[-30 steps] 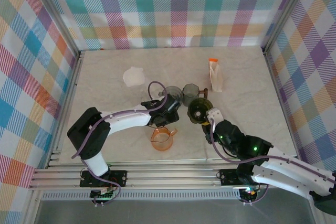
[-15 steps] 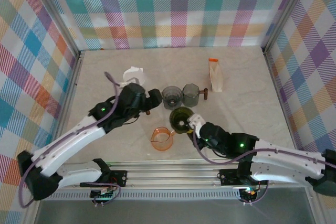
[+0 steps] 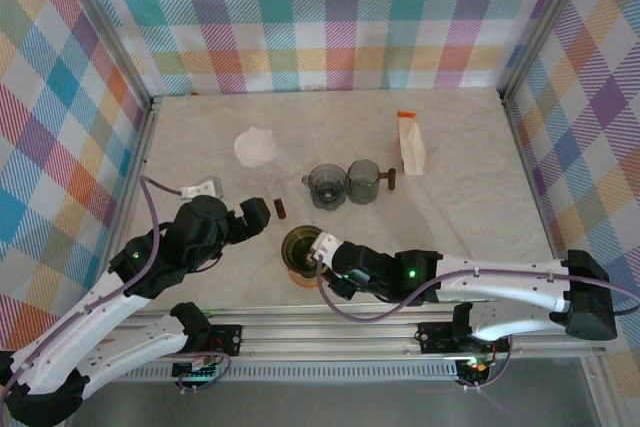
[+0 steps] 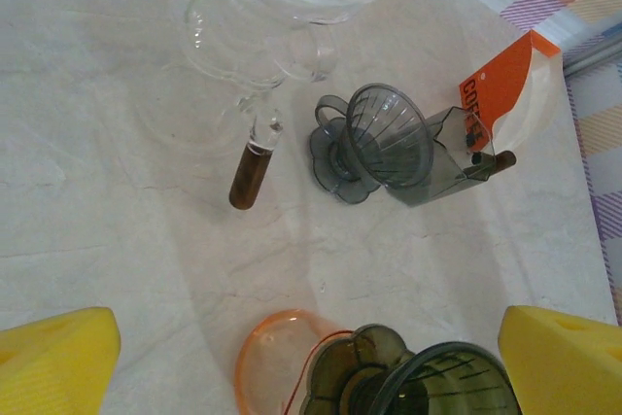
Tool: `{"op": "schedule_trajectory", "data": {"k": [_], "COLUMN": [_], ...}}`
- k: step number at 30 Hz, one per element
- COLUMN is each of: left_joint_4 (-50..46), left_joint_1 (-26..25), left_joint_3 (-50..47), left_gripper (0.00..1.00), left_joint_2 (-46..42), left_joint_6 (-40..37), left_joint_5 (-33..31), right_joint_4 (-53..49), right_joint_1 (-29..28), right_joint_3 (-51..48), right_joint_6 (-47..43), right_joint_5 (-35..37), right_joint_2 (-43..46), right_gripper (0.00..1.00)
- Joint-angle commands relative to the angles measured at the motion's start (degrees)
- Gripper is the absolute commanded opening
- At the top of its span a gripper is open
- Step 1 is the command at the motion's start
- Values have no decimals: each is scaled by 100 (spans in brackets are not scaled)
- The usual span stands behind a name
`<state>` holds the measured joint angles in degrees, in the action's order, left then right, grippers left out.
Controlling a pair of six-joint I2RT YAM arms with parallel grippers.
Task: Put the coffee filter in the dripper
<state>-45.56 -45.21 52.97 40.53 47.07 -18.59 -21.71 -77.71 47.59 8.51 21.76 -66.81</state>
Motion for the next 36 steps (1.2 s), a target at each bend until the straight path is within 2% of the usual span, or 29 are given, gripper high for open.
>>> {"op": "schedule_trajectory", "data": {"k": [1,14,27,36], "left_joint_4": [-91,-102,-23,11], "left_joint_1": [11,11,10,4], "left_joint_3": [-89,-219,-312,-361], "left_gripper": [100,100,100,100], "left_joint_2": [-218,-298,-293,-214], "left_joint_6": [-42,2,4,4], "left_joint_5": [-108,-121,-72,-63], "right_joint_4": [167,-489,-343,-305], "right_joint_1": [-39,208,414,503], "right_joint_3": [385,818,810,770], "right_joint_6": [-10,484,504,658], "right_joint_5": [-66,-550,-521,-805], "right_joint_2": [-58,-470,-544,-647], "right_gripper": [6,4,5,7]}}
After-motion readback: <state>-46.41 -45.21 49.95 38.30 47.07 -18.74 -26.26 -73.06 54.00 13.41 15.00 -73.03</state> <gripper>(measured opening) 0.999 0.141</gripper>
